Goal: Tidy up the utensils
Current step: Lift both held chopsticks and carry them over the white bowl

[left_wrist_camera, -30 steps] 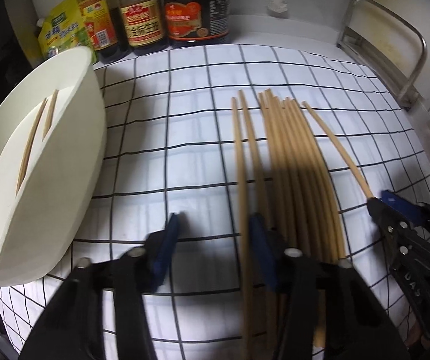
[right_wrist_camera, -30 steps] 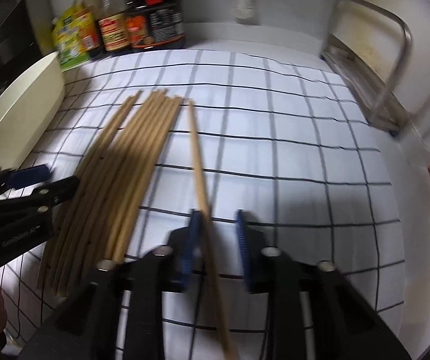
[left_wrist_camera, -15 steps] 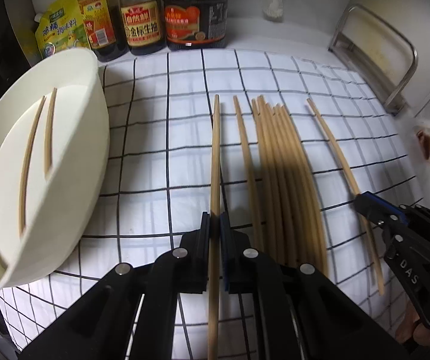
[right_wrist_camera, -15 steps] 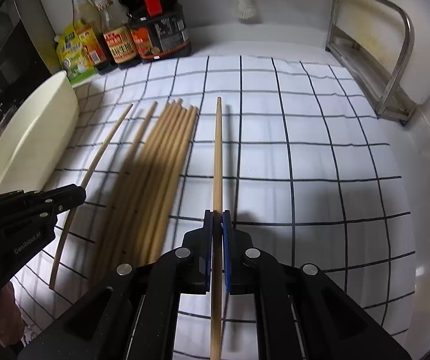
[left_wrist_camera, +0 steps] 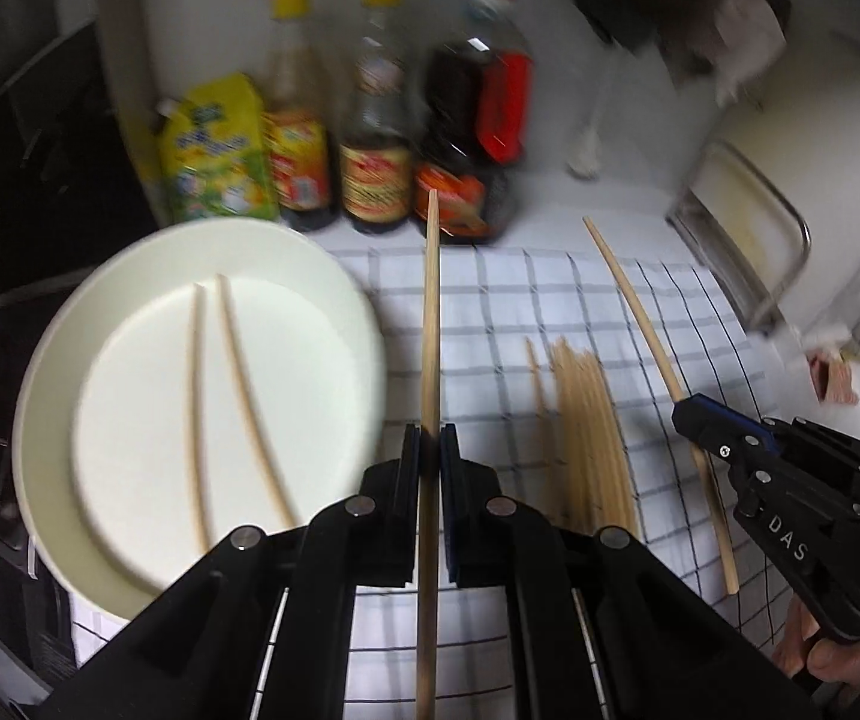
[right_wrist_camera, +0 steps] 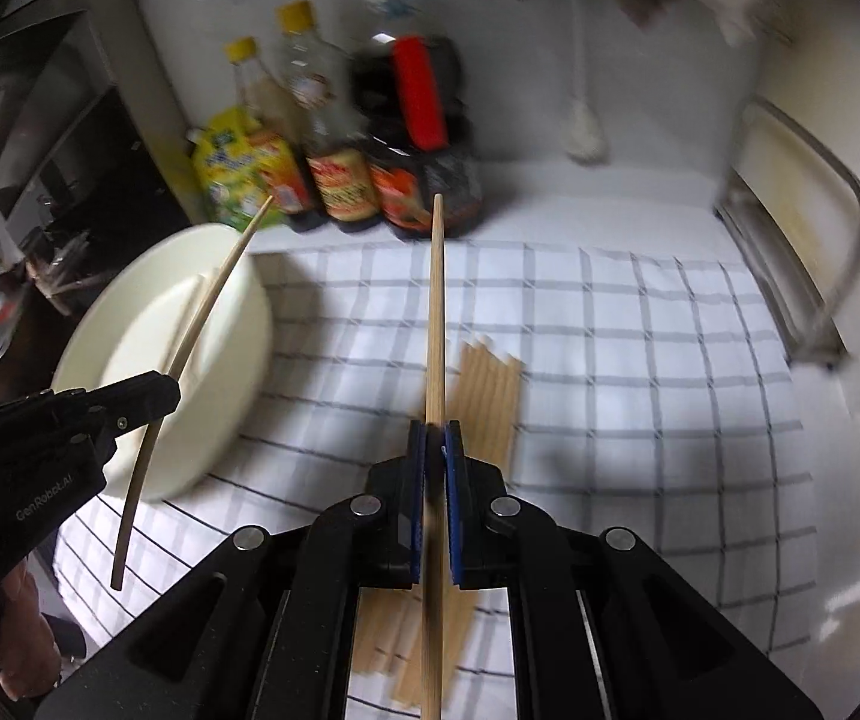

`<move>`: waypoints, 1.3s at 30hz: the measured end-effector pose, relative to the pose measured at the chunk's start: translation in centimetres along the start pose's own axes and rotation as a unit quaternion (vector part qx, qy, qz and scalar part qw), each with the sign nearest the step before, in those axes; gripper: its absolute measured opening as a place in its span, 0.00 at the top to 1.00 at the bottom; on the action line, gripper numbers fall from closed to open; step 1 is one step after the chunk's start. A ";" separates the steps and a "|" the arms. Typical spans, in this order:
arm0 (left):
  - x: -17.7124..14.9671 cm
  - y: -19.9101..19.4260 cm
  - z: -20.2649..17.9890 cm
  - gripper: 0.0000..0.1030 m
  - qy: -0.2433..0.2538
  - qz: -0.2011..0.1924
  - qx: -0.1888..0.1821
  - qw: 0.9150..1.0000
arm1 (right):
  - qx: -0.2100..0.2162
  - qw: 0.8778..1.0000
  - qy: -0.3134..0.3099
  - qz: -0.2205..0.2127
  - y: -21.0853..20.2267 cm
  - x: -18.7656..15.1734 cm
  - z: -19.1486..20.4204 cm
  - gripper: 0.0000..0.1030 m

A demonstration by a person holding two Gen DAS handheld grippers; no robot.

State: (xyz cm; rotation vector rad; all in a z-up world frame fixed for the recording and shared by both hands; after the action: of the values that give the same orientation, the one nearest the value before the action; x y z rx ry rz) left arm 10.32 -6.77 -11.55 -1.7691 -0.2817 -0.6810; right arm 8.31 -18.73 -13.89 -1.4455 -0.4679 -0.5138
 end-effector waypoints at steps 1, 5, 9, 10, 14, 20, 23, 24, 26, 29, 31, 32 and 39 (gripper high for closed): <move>0.3 -0.6 0.9 0.93 -0.004 -0.006 0.004 1.000 | 0.005 1.000 -0.005 -0.004 0.0 0.5 1.0 0.94; 0.9 -2.6 5.0 0.93 -0.026 -0.023 0.025 0.999 | 0.032 0.999 -0.027 -0.012 0.2 2.2 5.3 0.94; 0.5 -3.5 8.7 0.93 -0.046 -0.030 0.043 0.998 | 0.057 0.997 -0.043 -0.010 0.8 3.0 9.3 0.94; 0.4 -3.6 9.5 0.93 -0.052 -0.030 0.046 0.997 | 0.063 0.997 -0.047 -0.008 1.1 3.2 10.5 0.94; -0.3 -3.6 13.1 0.93 -0.073 -0.028 0.057 0.995 | 0.083 0.995 -0.061 0.002 2.3 3.6 14.4 0.94; -1.2 -2.7 17.0 0.93 -0.091 -0.020 0.064 0.994 | 0.098 0.992 -0.079 0.014 4.2 4.1 18.9 0.94; -1.3 -1.9 18.3 0.93 -0.093 -0.012 0.065 0.993 | 0.099 0.991 -0.084 0.022 5.3 4.2 20.5 0.94; -1.3 -1.7 18.4 0.93 -0.093 -0.010 0.065 0.993 | 0.100 0.991 -0.083 0.025 5.7 4.3 20.9 0.94; -1.2 -1.2 18.9 0.93 -0.093 -0.007 0.064 0.994 | 0.104 0.991 -0.082 0.035 6.6 4.3 21.8 0.94; -1.1 -0.4 19.6 0.93 -0.096 0.000 0.063 0.993 | 0.102 0.990 -0.085 0.045 7.8 4.3 22.8 0.94; -1.0 0.2 20.2 0.93 -0.096 0.005 0.064 0.993 | 0.102 0.990 -0.083 0.054 8.4 4.1 23.2 0.94; -1.0 0.4 20.4 0.93 -0.097 0.007 0.064 0.993 | 0.103 0.990 -0.082 0.058 8.8 4.0 23.4 0.94; -1.2 1.8 21.9 0.93 -0.103 0.024 0.064 0.992 | 0.095 0.989 -0.071 0.086 11.1 3.6 23.6 0.94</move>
State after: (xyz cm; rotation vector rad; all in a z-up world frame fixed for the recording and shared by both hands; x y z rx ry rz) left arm 16.85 13.37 -17.38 -1.7180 -0.4129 -0.4365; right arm 17.88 5.23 -18.97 -1.3287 -0.4862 -0.2222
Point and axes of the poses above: each gripper's, at about its wrist camera, not at the fingertips, and y roughly the way its jaws point, z to its left, x to its top, the point moved 10 cm from there along y, roughly the way its jaws point, and after that the axes turned 8 degrees about -x, right-handed, at the moved point
